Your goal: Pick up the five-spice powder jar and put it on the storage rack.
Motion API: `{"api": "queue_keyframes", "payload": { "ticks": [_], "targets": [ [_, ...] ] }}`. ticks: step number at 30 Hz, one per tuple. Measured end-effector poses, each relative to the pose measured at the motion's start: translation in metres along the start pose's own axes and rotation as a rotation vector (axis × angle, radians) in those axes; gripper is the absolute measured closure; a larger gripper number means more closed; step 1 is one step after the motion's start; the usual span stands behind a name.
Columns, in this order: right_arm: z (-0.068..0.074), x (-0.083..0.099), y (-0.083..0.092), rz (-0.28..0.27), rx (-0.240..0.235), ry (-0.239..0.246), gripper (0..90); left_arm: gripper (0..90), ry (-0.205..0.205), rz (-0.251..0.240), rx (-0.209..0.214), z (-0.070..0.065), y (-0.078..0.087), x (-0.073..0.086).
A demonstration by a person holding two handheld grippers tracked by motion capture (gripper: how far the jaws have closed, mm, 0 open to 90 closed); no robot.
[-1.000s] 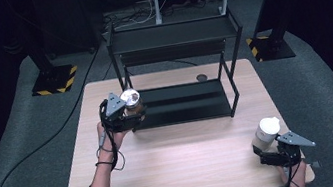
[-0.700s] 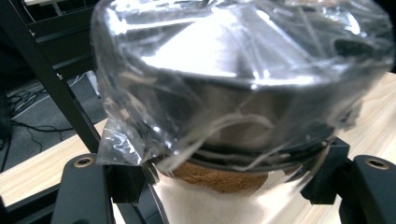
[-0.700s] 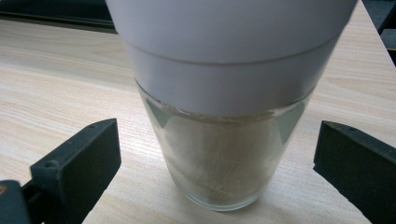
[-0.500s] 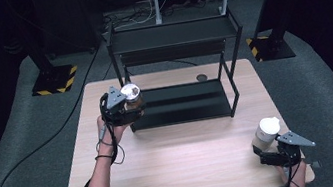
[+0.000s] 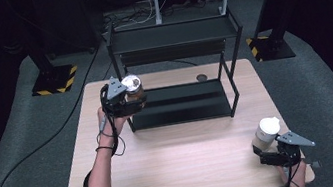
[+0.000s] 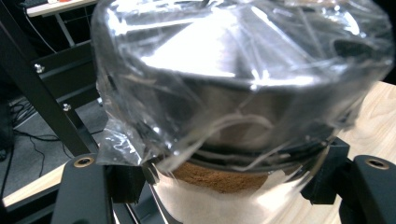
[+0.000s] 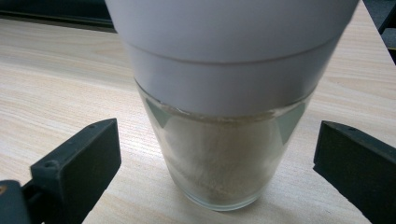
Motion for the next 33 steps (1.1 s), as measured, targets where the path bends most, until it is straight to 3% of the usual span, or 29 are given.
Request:
{"api": "queue_keyframes", "payload": {
  "ticks": [33],
  "targets": [
    [0.0, -0.001, 0.0, 0.004, 0.001, 0.003, 0.0, 30.5, -0.037, -0.023, 0.001, 0.02, -0.006, -0.04]
  ]
}}
Point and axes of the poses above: each handheld gripper's, and its own axes: y roughly backward along the jaws, x roughly out of its underside, z roughly to its left, the point moved 1 cm from there along -y, roughly forward along the jaws, and after that the axes turned 1 degree about -x, right-handed, at the moved point
